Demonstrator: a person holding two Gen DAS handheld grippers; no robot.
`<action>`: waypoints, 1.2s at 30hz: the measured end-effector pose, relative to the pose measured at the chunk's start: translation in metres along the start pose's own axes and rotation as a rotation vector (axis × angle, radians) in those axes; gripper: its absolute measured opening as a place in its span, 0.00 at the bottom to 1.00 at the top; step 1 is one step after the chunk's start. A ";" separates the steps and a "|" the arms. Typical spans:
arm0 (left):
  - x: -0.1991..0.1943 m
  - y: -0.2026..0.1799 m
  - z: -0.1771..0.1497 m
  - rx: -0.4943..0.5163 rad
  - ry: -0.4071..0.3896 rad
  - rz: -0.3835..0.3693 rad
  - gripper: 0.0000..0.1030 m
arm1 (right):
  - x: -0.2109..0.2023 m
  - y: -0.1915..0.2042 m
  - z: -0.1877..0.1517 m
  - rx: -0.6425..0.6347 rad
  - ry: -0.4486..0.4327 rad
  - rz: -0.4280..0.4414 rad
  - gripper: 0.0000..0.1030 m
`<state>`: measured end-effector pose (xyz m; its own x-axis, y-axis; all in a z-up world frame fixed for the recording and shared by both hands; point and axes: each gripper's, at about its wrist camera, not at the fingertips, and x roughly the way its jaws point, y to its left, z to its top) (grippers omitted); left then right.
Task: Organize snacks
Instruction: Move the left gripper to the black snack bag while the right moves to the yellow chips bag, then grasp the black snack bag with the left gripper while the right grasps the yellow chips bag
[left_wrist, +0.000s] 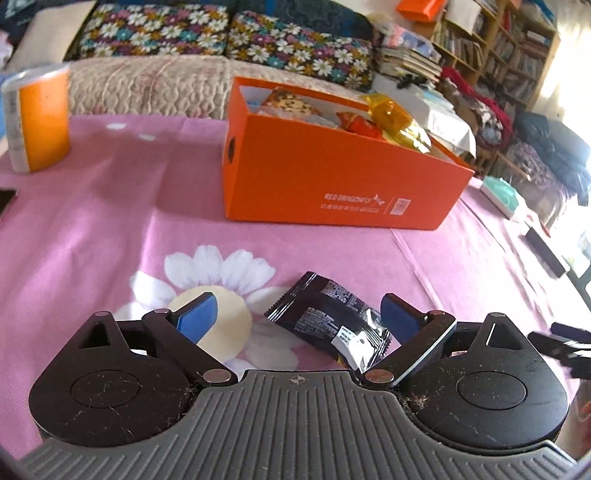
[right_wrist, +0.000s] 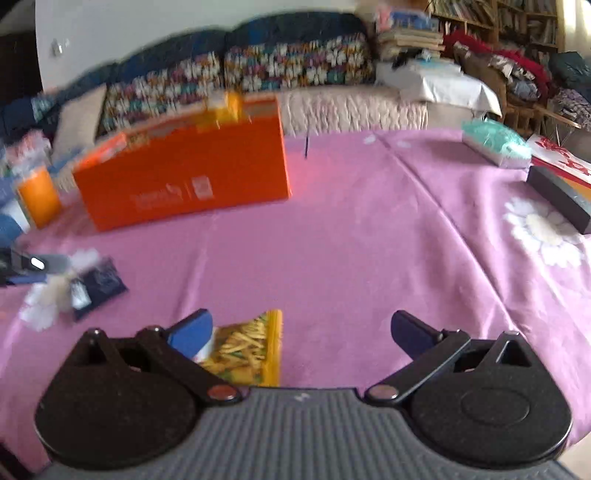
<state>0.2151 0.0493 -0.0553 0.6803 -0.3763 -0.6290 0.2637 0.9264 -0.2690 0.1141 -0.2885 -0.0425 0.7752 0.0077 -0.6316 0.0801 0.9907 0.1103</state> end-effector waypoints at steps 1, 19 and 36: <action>0.001 -0.003 0.002 0.029 0.009 -0.021 0.75 | -0.006 -0.001 -0.002 0.012 -0.017 0.012 1.00; 0.020 -0.057 -0.005 0.444 0.289 -0.088 0.72 | -0.007 -0.066 -0.008 0.297 -0.105 0.117 1.00; 0.018 -0.051 0.000 0.156 0.115 0.068 0.74 | -0.005 -0.041 -0.004 0.125 -0.080 0.202 1.00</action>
<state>0.2141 -0.0045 -0.0529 0.6196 -0.3043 -0.7236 0.3289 0.9376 -0.1127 0.1039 -0.3283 -0.0468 0.8303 0.1881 -0.5246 -0.0084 0.9454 0.3257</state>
